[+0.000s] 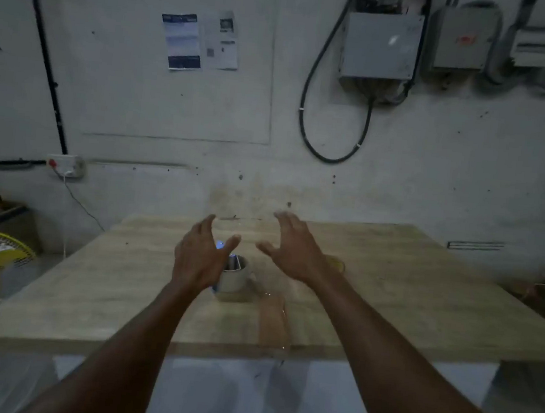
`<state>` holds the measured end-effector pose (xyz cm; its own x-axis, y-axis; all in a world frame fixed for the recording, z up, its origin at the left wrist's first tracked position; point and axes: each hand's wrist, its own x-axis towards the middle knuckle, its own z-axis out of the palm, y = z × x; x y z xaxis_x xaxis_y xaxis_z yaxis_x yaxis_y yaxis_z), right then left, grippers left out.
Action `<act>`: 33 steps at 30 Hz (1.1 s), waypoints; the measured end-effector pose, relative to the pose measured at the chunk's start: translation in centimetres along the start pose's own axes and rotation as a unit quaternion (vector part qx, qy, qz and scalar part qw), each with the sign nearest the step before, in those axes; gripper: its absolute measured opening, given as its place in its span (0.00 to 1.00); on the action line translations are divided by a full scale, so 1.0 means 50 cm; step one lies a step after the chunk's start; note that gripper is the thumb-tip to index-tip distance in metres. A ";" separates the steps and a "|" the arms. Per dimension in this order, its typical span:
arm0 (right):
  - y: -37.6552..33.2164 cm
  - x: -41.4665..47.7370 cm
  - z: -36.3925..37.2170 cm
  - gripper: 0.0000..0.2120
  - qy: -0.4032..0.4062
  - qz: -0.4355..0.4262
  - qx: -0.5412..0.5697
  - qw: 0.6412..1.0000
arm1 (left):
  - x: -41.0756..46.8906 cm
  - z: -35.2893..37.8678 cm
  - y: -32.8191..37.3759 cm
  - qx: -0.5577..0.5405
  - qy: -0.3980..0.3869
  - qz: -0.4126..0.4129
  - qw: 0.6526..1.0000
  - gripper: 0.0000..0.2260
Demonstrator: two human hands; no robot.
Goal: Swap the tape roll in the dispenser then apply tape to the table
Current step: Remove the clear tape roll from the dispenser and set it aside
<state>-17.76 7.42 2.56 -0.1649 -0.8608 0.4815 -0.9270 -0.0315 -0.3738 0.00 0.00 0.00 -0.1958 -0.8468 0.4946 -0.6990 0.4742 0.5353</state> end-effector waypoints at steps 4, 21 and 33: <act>0.006 -0.029 0.077 0.37 -0.069 0.039 0.030 0.996 | -0.035 0.036 -0.039 -0.063 -0.033 -0.062 0.996 0.35; 0.004 0.004 0.239 0.38 -0.126 0.087 0.129 0.980 | -0.030 0.127 -0.068 -0.185 -0.048 -0.131 0.973 0.33; -0.003 0.002 0.251 0.29 -0.100 0.111 0.206 0.967 | -0.026 0.149 -0.061 -0.227 -0.034 -0.153 0.961 0.35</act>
<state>-13.42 1.00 -7.28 -0.2376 -0.9493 0.2057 -0.6570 0.0011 -0.7539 -2.72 -2.15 -7.38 -0.0838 -0.9699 0.2284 -0.3616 0.2432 0.9000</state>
